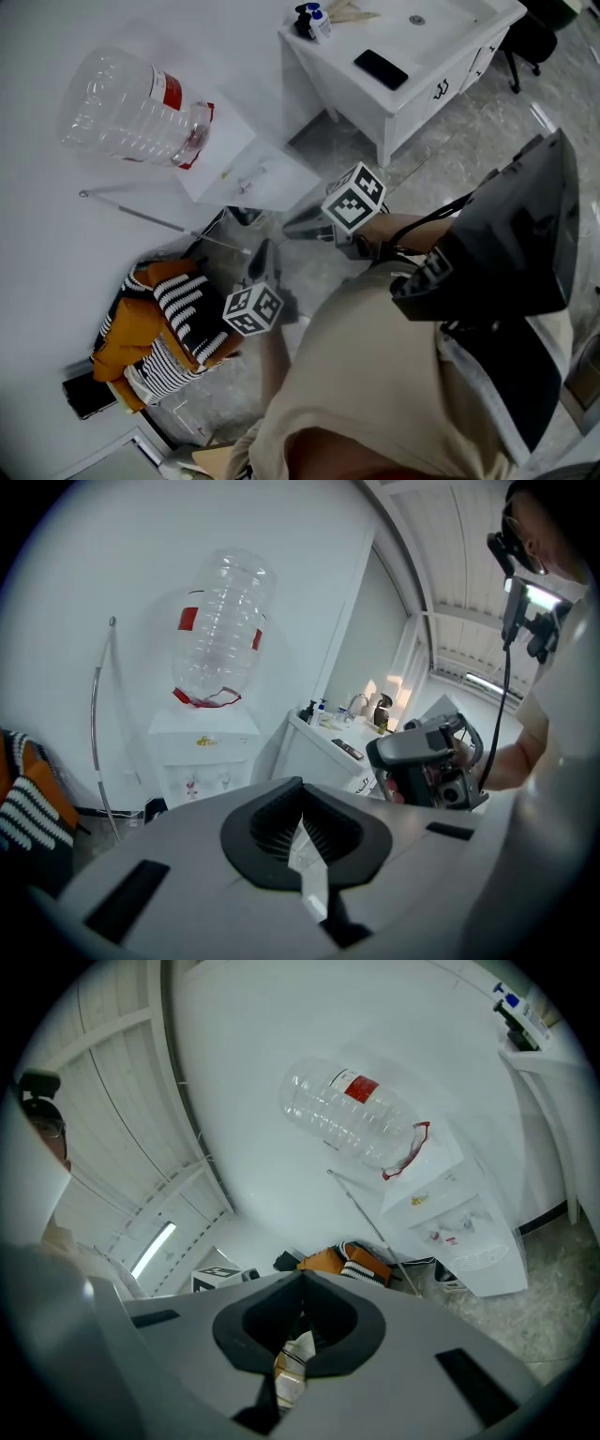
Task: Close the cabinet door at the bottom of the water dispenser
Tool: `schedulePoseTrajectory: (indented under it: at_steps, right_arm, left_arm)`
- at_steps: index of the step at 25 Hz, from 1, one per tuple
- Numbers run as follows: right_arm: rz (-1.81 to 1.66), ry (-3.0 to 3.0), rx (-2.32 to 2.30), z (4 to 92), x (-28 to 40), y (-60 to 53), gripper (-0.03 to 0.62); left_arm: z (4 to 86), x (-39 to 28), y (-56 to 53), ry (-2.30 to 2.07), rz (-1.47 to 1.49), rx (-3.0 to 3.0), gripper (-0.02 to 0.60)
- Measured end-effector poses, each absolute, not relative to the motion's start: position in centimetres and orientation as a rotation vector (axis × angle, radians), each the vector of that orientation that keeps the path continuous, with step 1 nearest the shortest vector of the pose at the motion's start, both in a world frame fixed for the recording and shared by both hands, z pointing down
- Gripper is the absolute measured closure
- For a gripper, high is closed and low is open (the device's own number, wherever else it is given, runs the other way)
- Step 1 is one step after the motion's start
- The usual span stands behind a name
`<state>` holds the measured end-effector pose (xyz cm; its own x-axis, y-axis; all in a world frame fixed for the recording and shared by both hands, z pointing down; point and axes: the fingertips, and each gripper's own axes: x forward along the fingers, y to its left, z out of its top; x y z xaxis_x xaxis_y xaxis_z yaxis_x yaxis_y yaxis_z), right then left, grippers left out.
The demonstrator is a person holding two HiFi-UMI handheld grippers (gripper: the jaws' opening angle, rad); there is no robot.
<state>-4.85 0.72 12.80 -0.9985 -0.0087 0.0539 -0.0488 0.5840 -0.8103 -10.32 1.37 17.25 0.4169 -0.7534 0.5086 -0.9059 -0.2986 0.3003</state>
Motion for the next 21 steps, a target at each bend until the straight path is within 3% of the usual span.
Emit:
schedulePoseTrajectory:
  at_steps: [13, 21]
  right_arm:
    - [1.316, -2.743, 0.141, 12.1, -10.7, 7.8, 0.580]
    - [1.338, -2.825, 0.333, 11.7, -10.3, 12.3, 0.580]
  left_arm:
    - [16.6, -15.3, 8.3, -1.342, 0.253, 2.201, 0.589]
    - [15.8, -15.3, 12.3, -1.206, 0.281, 2.326, 0.589]
